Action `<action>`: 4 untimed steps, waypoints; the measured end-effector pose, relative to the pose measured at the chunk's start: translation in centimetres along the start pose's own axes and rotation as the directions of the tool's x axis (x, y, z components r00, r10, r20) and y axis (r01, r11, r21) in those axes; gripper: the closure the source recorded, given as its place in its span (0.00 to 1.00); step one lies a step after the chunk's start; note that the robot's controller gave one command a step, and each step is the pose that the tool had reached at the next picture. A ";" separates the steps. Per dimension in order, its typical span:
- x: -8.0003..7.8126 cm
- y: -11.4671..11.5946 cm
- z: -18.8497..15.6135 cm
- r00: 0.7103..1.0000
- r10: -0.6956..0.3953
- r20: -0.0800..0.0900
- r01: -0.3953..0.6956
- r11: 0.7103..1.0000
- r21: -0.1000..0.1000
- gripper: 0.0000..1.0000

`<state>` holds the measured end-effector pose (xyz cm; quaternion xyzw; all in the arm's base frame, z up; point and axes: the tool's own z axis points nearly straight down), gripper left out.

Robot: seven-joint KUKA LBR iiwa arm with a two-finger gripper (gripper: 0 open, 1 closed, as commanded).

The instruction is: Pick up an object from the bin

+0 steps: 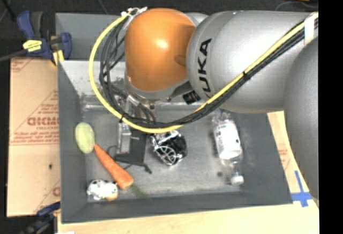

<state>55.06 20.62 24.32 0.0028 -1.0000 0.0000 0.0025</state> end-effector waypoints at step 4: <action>-1.2 -4.4 7.3 0.999 -0.031 0.024 0.031 0.999 -0.005 0.00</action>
Offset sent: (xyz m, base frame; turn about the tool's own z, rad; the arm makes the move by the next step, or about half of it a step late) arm -0.0044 -0.0265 -0.1572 -0.1664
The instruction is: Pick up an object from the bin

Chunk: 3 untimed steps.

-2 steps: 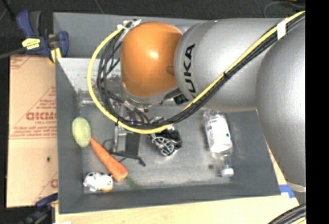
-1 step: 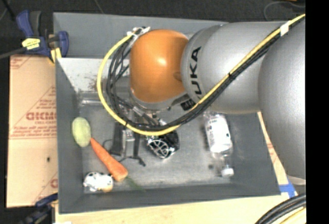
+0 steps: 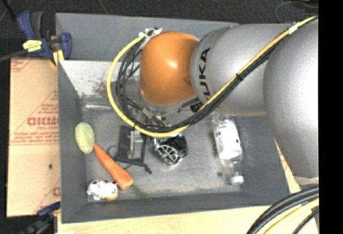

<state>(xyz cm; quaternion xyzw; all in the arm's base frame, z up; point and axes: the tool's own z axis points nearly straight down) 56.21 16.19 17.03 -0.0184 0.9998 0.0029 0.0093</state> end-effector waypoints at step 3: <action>-0.5 -7.4 9.9 0.986 -0.165 0.003 0.165 0.986 0.000 1.00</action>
Offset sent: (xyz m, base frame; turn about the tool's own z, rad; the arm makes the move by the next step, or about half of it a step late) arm 0.0084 -0.0720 -0.1003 -0.1704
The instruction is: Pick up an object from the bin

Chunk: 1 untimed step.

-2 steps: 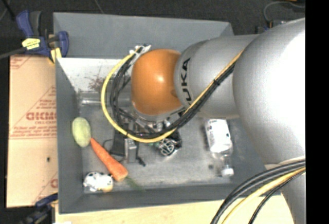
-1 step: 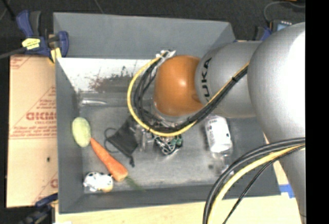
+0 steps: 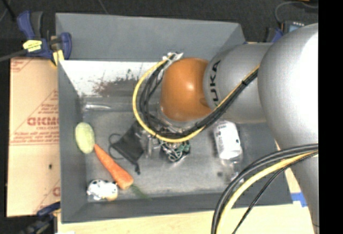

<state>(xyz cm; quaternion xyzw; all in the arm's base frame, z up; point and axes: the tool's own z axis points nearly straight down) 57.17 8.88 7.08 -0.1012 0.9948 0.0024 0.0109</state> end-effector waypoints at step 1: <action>0.3 0.0 -1.9 1.000 -0.008 -0.002 0.008 1.000 0.000 1.00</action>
Offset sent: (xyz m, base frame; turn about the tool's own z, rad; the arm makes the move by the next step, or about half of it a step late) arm -0.0017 -0.0002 0.0755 0.0184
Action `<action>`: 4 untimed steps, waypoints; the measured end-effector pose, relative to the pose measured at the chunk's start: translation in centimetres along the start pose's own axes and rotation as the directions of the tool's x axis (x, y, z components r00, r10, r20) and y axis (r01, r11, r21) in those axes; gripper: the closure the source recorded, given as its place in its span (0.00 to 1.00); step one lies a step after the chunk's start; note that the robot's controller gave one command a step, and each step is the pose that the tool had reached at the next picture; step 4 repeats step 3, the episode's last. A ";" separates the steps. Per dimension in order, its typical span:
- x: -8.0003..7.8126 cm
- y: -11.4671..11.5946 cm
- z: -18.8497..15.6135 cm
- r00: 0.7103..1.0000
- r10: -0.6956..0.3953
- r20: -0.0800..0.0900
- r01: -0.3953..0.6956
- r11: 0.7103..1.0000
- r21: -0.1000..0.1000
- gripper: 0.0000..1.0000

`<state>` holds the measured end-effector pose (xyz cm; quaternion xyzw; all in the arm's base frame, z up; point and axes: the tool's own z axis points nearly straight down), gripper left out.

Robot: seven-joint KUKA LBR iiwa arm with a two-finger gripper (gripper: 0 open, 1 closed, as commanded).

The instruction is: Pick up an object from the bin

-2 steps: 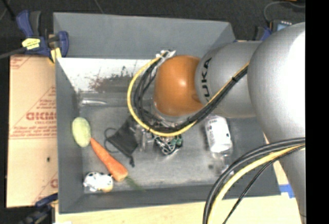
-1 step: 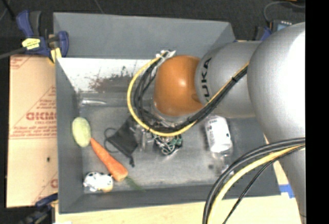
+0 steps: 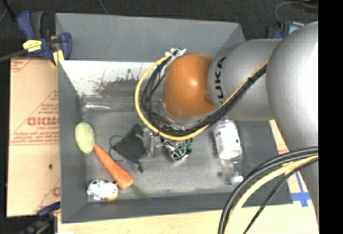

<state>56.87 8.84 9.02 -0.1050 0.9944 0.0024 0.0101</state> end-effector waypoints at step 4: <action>0.7 -0.4 -3.0 1.000 0.025 -0.013 -0.025 1.000 -0.002 1.00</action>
Offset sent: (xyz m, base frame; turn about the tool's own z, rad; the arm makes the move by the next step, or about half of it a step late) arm 0.0036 -0.0022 -0.0202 0.0151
